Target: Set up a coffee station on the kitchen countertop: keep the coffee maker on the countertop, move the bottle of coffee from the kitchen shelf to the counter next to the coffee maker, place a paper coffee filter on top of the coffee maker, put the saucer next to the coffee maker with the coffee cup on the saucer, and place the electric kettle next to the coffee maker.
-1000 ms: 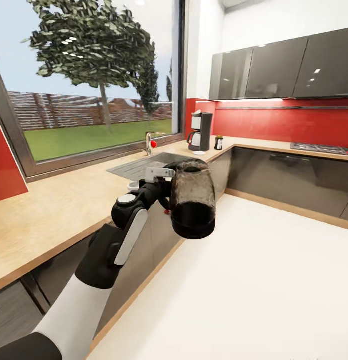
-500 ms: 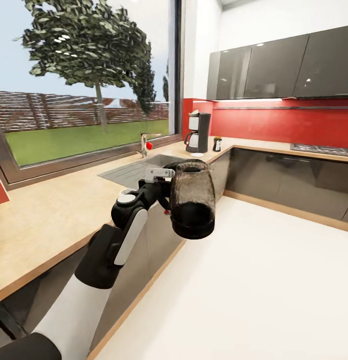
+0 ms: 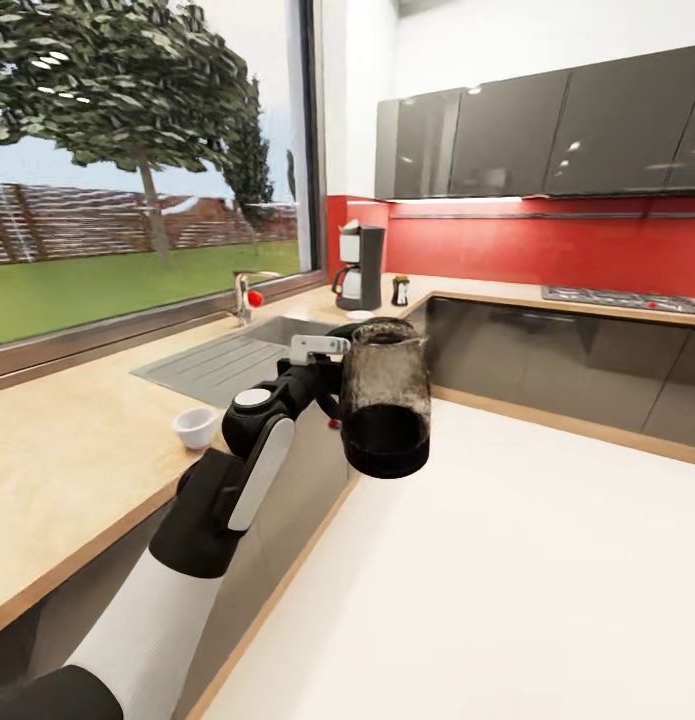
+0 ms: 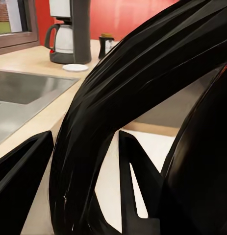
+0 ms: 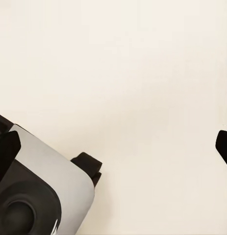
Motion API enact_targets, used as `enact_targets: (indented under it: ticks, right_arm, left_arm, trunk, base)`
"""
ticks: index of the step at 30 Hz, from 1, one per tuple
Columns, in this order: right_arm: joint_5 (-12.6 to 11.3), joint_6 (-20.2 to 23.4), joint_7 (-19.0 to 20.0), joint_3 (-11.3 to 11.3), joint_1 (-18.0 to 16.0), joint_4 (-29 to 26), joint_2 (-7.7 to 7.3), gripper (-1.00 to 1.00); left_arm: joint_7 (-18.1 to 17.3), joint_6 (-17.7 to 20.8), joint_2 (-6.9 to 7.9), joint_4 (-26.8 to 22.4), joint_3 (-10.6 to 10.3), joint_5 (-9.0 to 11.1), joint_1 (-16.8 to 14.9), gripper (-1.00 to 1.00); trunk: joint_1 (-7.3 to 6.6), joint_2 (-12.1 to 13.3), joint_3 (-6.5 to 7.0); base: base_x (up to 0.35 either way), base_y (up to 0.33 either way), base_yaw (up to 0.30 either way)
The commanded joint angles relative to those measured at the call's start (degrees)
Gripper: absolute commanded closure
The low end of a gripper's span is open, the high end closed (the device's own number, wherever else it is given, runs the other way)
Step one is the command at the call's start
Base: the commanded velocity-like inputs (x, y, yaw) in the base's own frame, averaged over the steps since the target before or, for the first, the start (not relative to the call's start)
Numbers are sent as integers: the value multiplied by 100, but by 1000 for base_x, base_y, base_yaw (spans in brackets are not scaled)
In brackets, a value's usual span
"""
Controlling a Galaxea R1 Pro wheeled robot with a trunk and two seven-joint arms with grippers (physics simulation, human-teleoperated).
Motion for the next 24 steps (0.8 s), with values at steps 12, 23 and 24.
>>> enact_targets:
  ticks: [12,23,24]
  right_arm:
    - [-59,-11,13,35,-2,2,-6,-100]
    - [-59,-11,14,35,-8,2,-6,-100]
    - [-59,-11,14,35,-7,2,-6,-100]
  left_arm:
    - [56,18,-2,-20,-7,43,-6,100]
    - [56,18,-13,-25,-9,43,-6,100]
    - [56,18,-15,-23,-8,43,-6,100]
  trunk:
    - [3,-3,-6]
    - [3,-3,-6]
    - [3,-3,-6]
  base:
    - [328,0,-17]
    - [328,-7,0]
    - [327,-64,0]
